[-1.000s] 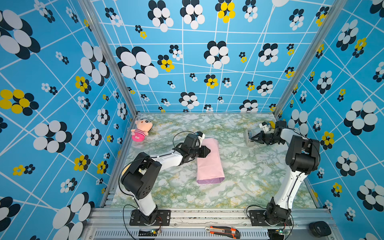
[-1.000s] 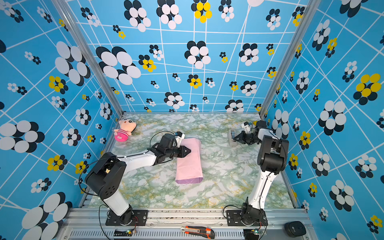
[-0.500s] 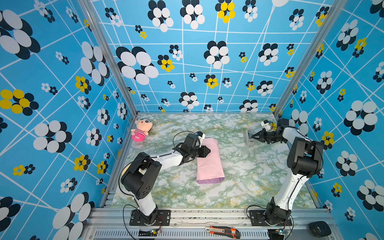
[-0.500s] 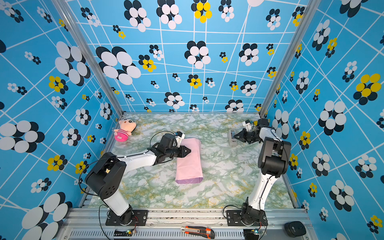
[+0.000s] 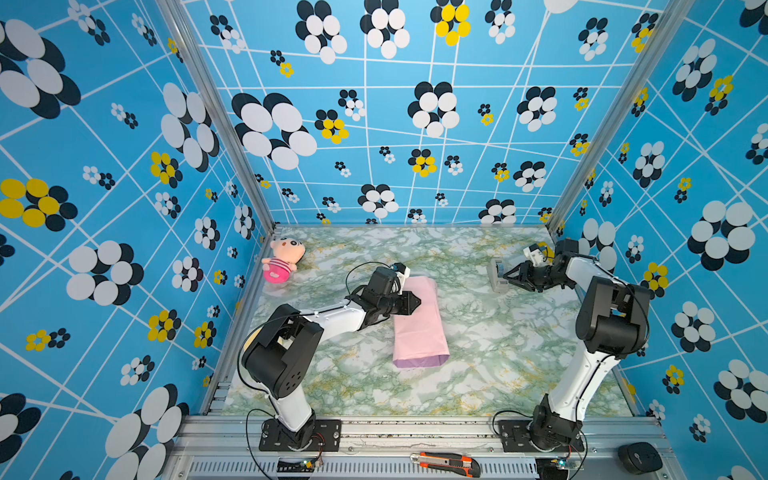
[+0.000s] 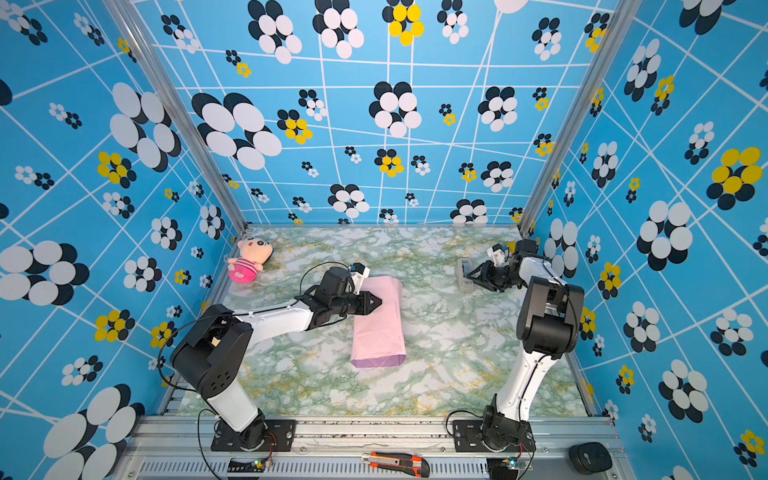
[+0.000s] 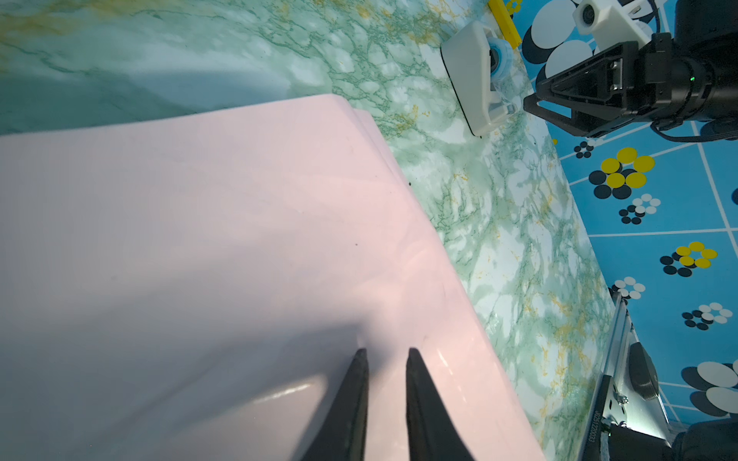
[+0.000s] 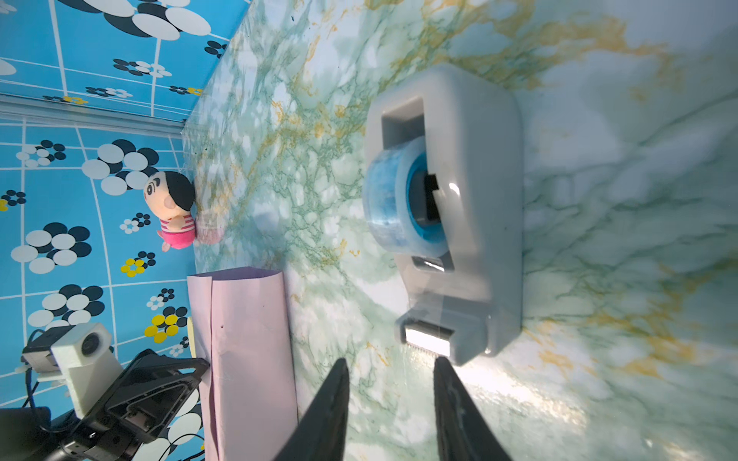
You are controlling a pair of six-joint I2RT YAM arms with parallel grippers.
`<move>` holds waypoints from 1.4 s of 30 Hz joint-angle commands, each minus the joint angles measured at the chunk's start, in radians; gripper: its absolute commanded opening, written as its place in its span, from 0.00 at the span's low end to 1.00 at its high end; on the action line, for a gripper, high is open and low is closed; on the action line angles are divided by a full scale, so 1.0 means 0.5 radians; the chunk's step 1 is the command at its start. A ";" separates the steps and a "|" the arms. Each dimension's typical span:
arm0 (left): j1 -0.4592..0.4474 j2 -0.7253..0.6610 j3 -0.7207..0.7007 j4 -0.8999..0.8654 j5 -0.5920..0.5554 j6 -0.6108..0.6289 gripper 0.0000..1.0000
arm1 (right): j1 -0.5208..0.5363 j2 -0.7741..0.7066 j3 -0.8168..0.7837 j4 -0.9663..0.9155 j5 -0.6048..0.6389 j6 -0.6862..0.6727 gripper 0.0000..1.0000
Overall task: Wrap a gift box in wrapping paper
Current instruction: Tear off the tape with the cutter.
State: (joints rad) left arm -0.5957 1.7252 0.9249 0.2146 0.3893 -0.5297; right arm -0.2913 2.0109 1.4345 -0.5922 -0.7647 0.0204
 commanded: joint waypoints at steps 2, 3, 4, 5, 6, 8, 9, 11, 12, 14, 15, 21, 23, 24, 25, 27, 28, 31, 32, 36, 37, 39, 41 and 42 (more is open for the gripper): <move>-0.010 0.190 -0.080 -0.377 -0.168 0.038 0.21 | -0.007 0.119 0.115 0.046 -0.045 -0.076 0.41; -0.008 0.190 -0.079 -0.380 -0.168 0.038 0.21 | -0.003 0.131 0.121 0.054 -0.065 -0.085 0.41; -0.008 0.191 -0.077 -0.382 -0.168 0.042 0.21 | 0.000 0.140 0.127 0.063 -0.066 -0.090 0.41; -0.008 0.190 -0.077 -0.383 -0.170 0.043 0.21 | 0.000 0.148 0.130 0.072 -0.072 -0.093 0.41; -0.008 0.191 -0.074 -0.386 -0.171 0.046 0.21 | 0.002 0.160 0.139 0.074 -0.074 -0.099 0.42; -0.007 0.193 -0.070 -0.389 -0.168 0.044 0.21 | 0.003 0.189 0.154 0.074 -0.083 -0.107 0.42; -0.010 0.193 -0.070 -0.389 -0.170 0.047 0.21 | 0.003 0.204 0.162 0.071 -0.100 -0.113 0.42; -0.009 0.193 -0.070 -0.390 -0.174 0.045 0.21 | 0.006 0.224 0.165 0.083 -0.138 -0.125 0.42; -0.008 0.191 -0.073 -0.392 -0.174 0.044 0.21 | 0.009 0.235 0.165 0.086 -0.162 -0.129 0.42; -0.008 0.192 -0.073 -0.393 -0.174 0.041 0.21 | 0.012 0.257 0.176 0.086 -0.213 -0.138 0.42; -0.009 0.191 -0.073 -0.392 -0.177 0.041 0.21 | 0.015 0.267 0.177 0.081 -0.235 -0.147 0.42; -0.011 0.188 -0.076 -0.395 -0.180 0.046 0.21 | 0.021 0.309 0.200 0.064 -0.308 -0.179 0.39; -0.010 0.184 -0.079 -0.398 -0.183 0.044 0.21 | 0.019 0.316 0.211 0.048 -0.326 -0.191 0.39; -0.009 0.183 -0.080 -0.398 -0.185 0.046 0.21 | 0.020 0.316 0.230 0.030 -0.324 -0.199 0.39; -0.010 0.180 -0.081 -0.398 -0.186 0.044 0.21 | 0.021 0.375 0.244 0.008 -0.316 -0.209 0.39; -0.013 0.180 -0.080 -0.398 -0.187 0.044 0.21 | 0.024 0.390 0.257 -0.007 -0.300 -0.220 0.40; -0.010 0.182 -0.080 -0.398 -0.187 0.045 0.21 | 0.024 0.396 0.264 -0.011 -0.278 -0.222 0.40; -0.011 0.181 -0.078 -0.398 -0.186 0.044 0.21 | 0.024 0.396 0.280 -0.044 -0.181 -0.232 0.40; -0.011 0.180 -0.077 -0.398 -0.186 0.046 0.21 | 0.024 0.391 0.279 -0.054 -0.163 -0.241 0.41; -0.011 0.182 -0.073 -0.402 -0.190 0.046 0.21 | 0.024 0.406 0.318 -0.162 -0.137 -0.320 0.40; -0.012 0.185 -0.071 -0.402 -0.190 0.044 0.21 | 0.024 0.415 0.319 -0.198 -0.132 -0.340 0.37; -0.014 0.188 -0.067 -0.402 -0.189 0.043 0.21 | 0.024 0.407 0.318 -0.223 -0.139 -0.370 0.31; -0.011 0.187 -0.068 -0.399 -0.190 0.042 0.21 | 0.024 0.399 0.320 -0.236 -0.128 -0.381 0.23; -0.014 0.188 -0.064 -0.399 -0.190 0.044 0.21 | 0.024 0.390 0.322 -0.236 -0.124 -0.381 0.19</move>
State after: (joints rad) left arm -0.5968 1.7363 0.9367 0.2180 0.3855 -0.5297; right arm -0.2848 2.1914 1.5822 -0.6479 -0.8593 -0.1417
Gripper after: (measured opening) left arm 0.213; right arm 0.204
